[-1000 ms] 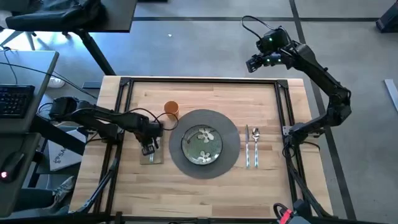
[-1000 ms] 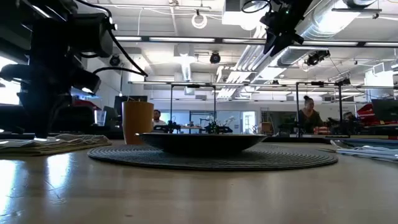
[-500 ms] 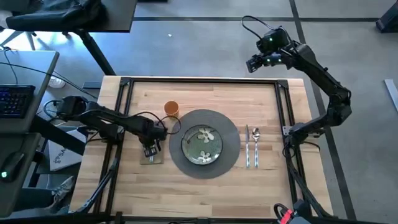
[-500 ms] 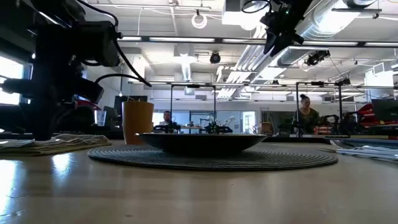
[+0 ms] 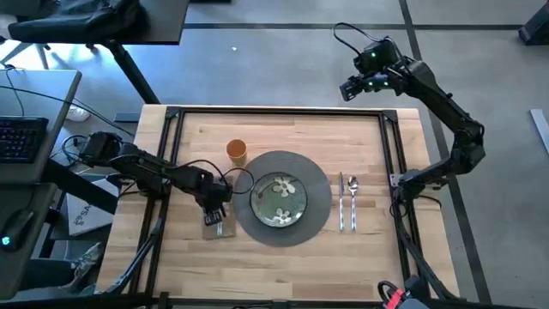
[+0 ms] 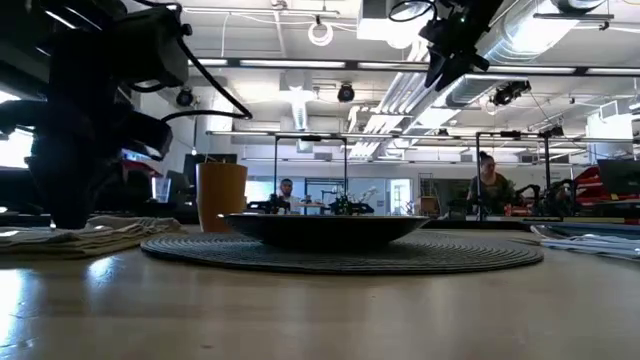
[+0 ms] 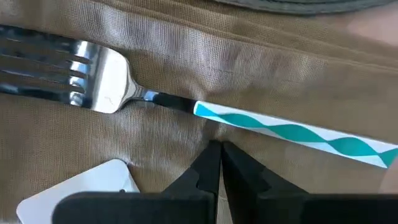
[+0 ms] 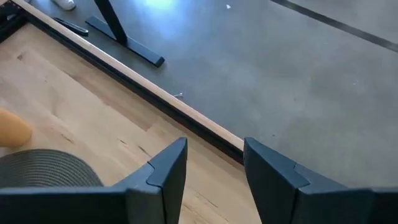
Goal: Set table place
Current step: Adjust the brown table napkin, then return to Home Position
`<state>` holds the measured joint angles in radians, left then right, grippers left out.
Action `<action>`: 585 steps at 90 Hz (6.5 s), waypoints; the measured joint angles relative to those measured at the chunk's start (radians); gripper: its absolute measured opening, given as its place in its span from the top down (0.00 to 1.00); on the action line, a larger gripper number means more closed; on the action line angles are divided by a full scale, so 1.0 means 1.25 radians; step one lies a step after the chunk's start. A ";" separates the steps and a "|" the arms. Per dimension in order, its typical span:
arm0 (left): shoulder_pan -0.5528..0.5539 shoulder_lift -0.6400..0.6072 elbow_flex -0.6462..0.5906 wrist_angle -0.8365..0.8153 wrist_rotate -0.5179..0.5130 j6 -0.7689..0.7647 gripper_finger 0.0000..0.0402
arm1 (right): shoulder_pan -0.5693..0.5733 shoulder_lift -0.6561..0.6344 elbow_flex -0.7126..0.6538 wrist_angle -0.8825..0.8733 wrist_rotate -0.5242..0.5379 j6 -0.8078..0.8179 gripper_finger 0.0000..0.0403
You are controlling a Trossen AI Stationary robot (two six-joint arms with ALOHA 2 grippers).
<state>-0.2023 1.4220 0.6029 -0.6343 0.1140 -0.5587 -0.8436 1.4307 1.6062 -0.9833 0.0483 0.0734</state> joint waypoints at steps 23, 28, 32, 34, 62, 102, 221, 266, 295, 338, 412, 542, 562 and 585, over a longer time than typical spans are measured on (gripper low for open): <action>-0.061 0.000 0.000 -0.003 -0.032 -0.088 1.00 | 0.000 0.000 0.000 0.000 0.000 -0.011 0.66; -0.061 0.000 0.000 -0.006 -0.036 -0.089 1.00 | 0.000 0.000 0.000 0.000 0.000 -0.014 0.66; -0.061 0.000 0.000 -0.008 -0.037 -0.088 1.00 | 0.000 0.000 0.000 0.000 0.000 -0.018 0.66; -0.061 0.000 0.001 -0.009 -0.038 -0.084 1.00 | 0.000 0.000 0.000 0.000 0.000 -0.018 0.66; -0.062 0.000 0.001 -0.062 -0.053 -0.001 1.00 | 0.000 0.000 0.000 0.000 0.000 -0.018 0.66; -0.044 0.000 0.001 -0.063 -0.114 -0.024 1.00 | 0.000 0.000 0.000 0.000 0.000 -0.017 0.66; 0.009 0.002 0.012 -0.067 -0.159 0.017 1.00 | 0.000 -0.001 0.000 -0.002 0.000 -0.039 0.66; 0.010 -0.060 0.008 -0.077 -0.195 0.005 0.98 | 0.000 -0.029 0.000 0.003 0.000 -0.044 0.66; 0.009 -0.093 0.010 -0.083 -0.201 -0.006 0.83 | 0.000 -0.029 0.000 0.004 0.000 -0.044 0.66; 0.009 -0.150 0.012 -0.089 -0.134 -0.050 0.66 | 0.000 -0.029 0.000 0.019 0.000 -0.045 0.66; 0.259 -0.250 0.678 -0.174 -0.517 0.427 0.62 | 0.018 -0.133 -0.001 0.133 -0.063 -0.060 0.66; 0.285 -0.730 0.192 0.182 -0.438 0.113 0.62 | 0.453 -0.331 -0.001 0.115 0.200 0.196 0.66; 0.285 -0.757 0.192 0.109 -0.416 0.107 0.62 | 0.628 -0.270 -0.001 0.113 0.409 0.229 0.66; 0.285 -0.772 0.048 0.257 -0.358 0.031 0.62 | 0.756 -0.239 -0.001 0.074 0.592 0.303 0.66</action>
<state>0.1543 0.4574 0.6635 -0.3127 -0.3334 -0.5196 0.1011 1.1324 1.6054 -0.8907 0.7885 0.4522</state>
